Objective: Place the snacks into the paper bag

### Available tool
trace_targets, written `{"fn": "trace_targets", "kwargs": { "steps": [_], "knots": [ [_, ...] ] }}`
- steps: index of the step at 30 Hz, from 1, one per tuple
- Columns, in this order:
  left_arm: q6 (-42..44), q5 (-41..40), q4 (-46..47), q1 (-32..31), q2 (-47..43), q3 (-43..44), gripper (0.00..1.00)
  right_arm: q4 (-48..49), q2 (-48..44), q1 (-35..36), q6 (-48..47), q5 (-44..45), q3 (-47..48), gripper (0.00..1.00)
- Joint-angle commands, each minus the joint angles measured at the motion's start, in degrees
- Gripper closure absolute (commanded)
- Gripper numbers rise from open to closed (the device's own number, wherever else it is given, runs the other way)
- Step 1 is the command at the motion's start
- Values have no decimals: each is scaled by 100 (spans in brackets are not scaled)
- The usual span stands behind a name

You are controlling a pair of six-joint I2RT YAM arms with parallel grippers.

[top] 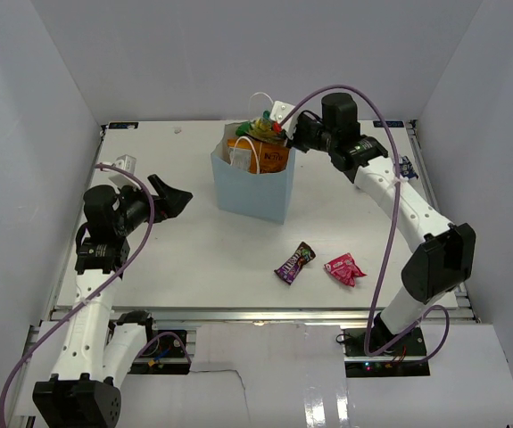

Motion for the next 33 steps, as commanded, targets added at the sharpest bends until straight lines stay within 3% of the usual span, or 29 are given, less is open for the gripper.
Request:
{"fn": "trace_targets", "kwargs": {
  "steps": [1,9,12,13,15,16,21,25,26,29,33],
  "knots": [
    [6,91,164,2,-14,1,2,-100,-217,42,-589,-110,309,92],
    [-65,206,295,2,12,-87,2,-1885,872,244,-661,39,1687,80],
    [-21,214,234,2,-5,-52,2,-2194,1136,253,-267,5,2277,59],
    [-21,214,225,2,-23,-52,2,-2203,1154,253,-161,-30,2443,43],
    [-21,249,225,10,-40,-87,2,-2229,1145,244,234,-135,2620,31],
    [-29,258,225,2,-40,-96,2,-2299,1163,253,340,-188,2899,27],
    [-21,267,208,2,-58,-122,2,-2423,926,113,1166,-381,3482,24],
    [-12,302,216,2,-93,-122,2,-2168,259,-537,2150,-584,2992,25],
    [-3,311,225,2,-93,-140,2,-2159,127,-651,2247,-593,2442,25],
    [-47,399,278,2,-58,-227,2,-2097,-401,-1178,2678,-172,1063,22],
    [-135,451,295,2,39,-333,2,-2001,-595,-2179,3906,872,-172,10]
  ]
}}
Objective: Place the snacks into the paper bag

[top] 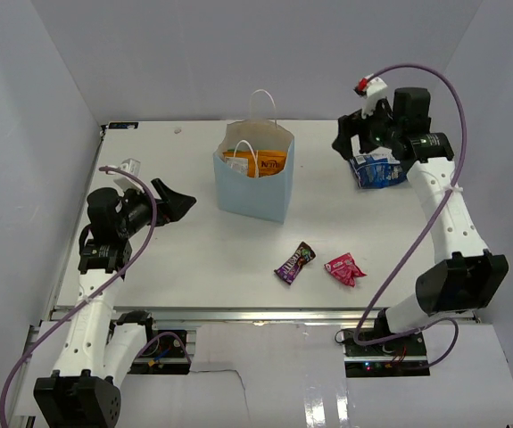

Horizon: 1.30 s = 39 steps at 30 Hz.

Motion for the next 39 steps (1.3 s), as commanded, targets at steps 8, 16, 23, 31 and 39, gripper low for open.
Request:
{"fn": "trace_targets", "kwargs": {
  "steps": [8,16,23,31,39],
  "knots": [
    [-223,381,301,2,247,-165,2,526,982,-1843,2981,1642,-1343,10],
    [-469,504,204,2,55,-349,2,2274,1343,-2160,3921,1923,-2317,10],
    [-531,460,-120,2,72,-288,2,3381,2088,-2327,4861,2195,-2503,10],
    [-838,390,-138,2,177,-174,2,4148,2758,-2336,5257,2494,-2293,10],
    [-997,293,-156,2,98,-112,2,4341,3716,-2371,5960,2416,-1713,8]
  ]
}}
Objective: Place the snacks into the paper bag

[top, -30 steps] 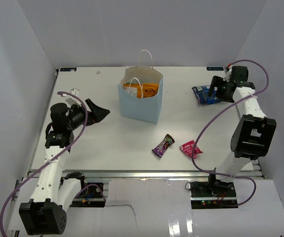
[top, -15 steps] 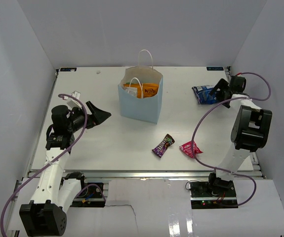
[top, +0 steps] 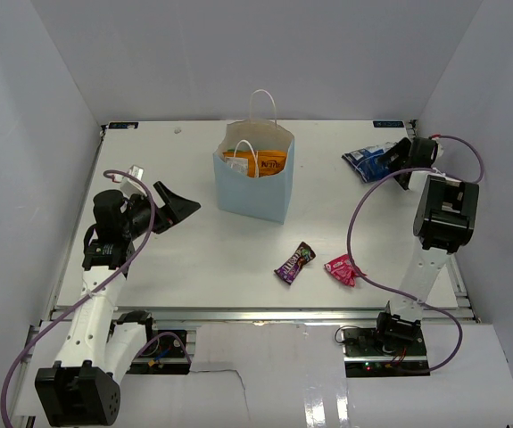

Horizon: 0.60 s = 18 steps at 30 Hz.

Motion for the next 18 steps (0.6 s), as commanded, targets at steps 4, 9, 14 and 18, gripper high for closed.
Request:
{"fn": "trace_targets", "kwargs": {
  "steps": [4,9,14,18],
  "knots": [
    [-149,-61,-77,2,-131,192,2,954,631,-43,563,-663,236,7],
    [-131,-61,-139,2,-211,139,2,1651,921,-69,563,-1806,279,36],
    [-79,-35,-192,2,-255,86,2,1704,1019,-78,309,-2546,192,64],
    [-26,-9,-183,2,-298,-2,2,1818,694,-104,10,-3073,-343,84]
  ]
}}
